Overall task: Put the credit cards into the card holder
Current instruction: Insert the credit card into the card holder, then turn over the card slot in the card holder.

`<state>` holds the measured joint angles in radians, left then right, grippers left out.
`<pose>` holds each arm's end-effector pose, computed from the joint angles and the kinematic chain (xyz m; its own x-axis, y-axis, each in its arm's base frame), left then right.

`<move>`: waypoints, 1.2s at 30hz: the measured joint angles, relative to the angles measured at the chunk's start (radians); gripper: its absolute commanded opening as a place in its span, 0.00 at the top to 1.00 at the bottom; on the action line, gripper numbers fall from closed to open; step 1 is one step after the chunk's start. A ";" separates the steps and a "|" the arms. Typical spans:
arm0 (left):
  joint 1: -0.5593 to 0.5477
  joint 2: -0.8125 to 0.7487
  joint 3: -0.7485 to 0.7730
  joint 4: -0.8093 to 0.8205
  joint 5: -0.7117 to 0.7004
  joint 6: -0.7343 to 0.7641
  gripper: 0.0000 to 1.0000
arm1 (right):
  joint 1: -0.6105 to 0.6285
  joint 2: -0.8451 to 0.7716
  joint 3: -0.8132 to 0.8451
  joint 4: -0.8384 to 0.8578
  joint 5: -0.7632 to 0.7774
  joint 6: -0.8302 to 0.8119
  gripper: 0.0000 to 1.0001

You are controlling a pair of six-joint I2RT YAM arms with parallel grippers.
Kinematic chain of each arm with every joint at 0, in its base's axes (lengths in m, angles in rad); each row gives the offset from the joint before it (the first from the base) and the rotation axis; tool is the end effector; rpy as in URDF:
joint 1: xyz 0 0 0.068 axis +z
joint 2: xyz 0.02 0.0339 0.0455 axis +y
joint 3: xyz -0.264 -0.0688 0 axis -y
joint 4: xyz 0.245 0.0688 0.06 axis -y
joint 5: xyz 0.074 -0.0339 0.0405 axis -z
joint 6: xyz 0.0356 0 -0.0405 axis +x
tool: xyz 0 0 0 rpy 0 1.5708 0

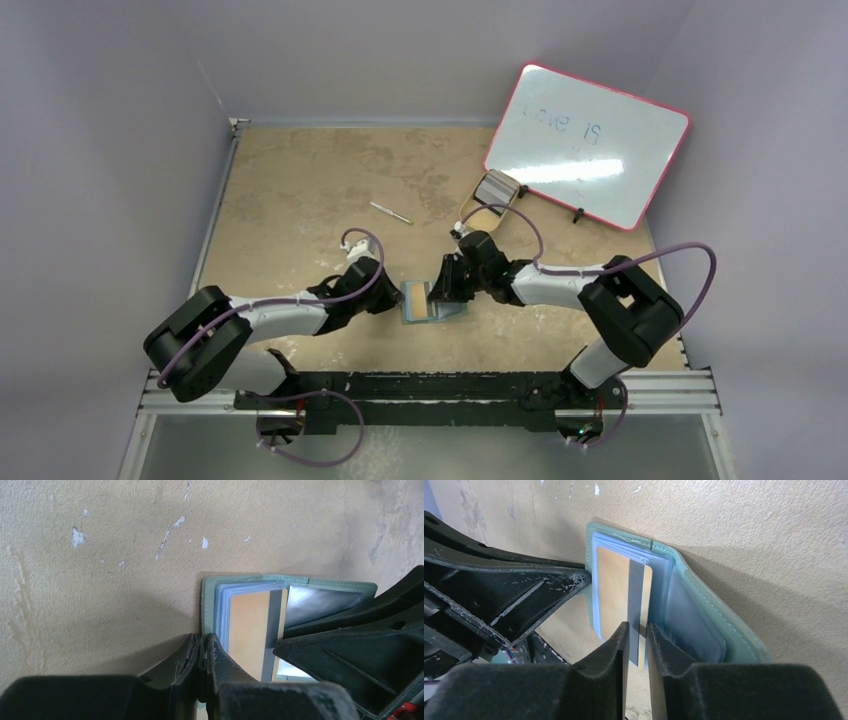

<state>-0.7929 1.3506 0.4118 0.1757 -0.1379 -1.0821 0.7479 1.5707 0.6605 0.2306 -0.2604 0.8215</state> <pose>0.1680 -0.1636 0.1334 -0.7892 -0.4451 -0.4232 -0.1297 0.7943 -0.5935 0.2152 0.2121 0.1527 -0.9025 0.1278 -0.4113 -0.2103 0.7027 0.6797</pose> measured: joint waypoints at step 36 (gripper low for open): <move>-0.002 -0.076 0.105 -0.132 0.063 -0.052 0.63 | 0.000 -0.076 -0.046 -0.010 0.064 -0.015 0.87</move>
<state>-0.7944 1.2743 0.5163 0.0437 -0.0746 -1.1343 0.7483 1.4948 0.6147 0.2207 -0.1963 0.8066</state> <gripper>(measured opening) 0.368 0.141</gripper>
